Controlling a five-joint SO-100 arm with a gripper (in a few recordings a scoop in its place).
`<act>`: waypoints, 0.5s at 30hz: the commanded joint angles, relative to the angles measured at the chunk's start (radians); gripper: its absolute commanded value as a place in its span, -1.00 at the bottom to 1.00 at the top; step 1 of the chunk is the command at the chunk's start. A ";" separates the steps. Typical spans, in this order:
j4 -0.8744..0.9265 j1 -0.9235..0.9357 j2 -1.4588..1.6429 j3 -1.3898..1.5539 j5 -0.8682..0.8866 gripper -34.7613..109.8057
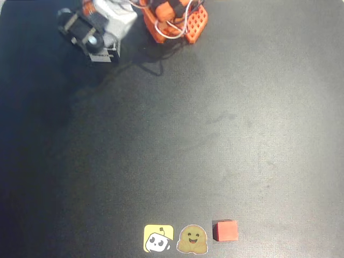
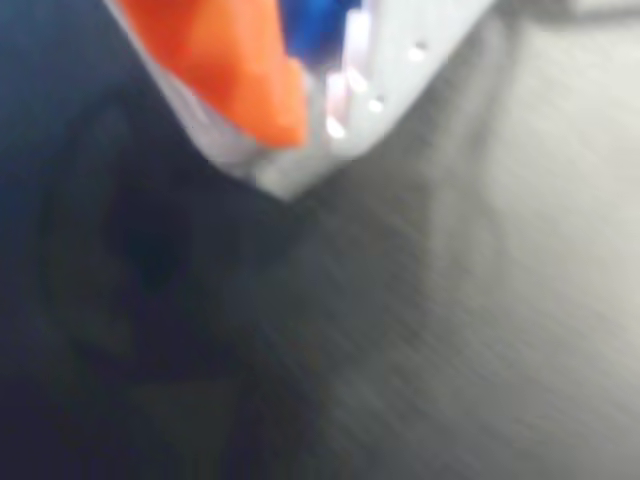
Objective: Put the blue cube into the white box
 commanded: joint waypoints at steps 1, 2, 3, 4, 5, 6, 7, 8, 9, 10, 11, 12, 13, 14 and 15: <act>-0.040 -0.167 0.000 -0.052 0.104 -0.52; -0.064 -0.227 0.000 -0.049 0.120 -0.52; -0.083 -0.288 0.002 -0.044 0.149 -0.52; -0.092 -0.350 0.000 -0.041 0.184 -0.52; -0.117 -0.414 0.005 -0.029 0.199 -0.52; -0.126 -0.479 0.018 -0.015 0.247 -0.52; -0.127 -0.546 0.025 -0.005 0.291 -0.52; -0.141 -0.604 0.037 0.014 0.308 -0.52; -0.150 -0.657 0.069 0.035 0.341 -0.52; -0.143 -0.706 0.104 0.054 0.380 -0.52; -0.146 -0.746 0.146 0.084 0.385 -0.52; -0.144 -0.782 0.206 0.118 0.387 -0.52; -0.118 -0.818 0.272 0.147 0.413 -0.52; -0.100 -0.844 0.322 0.178 0.426 -0.52; -0.083 -0.867 0.324 0.175 0.423 -0.52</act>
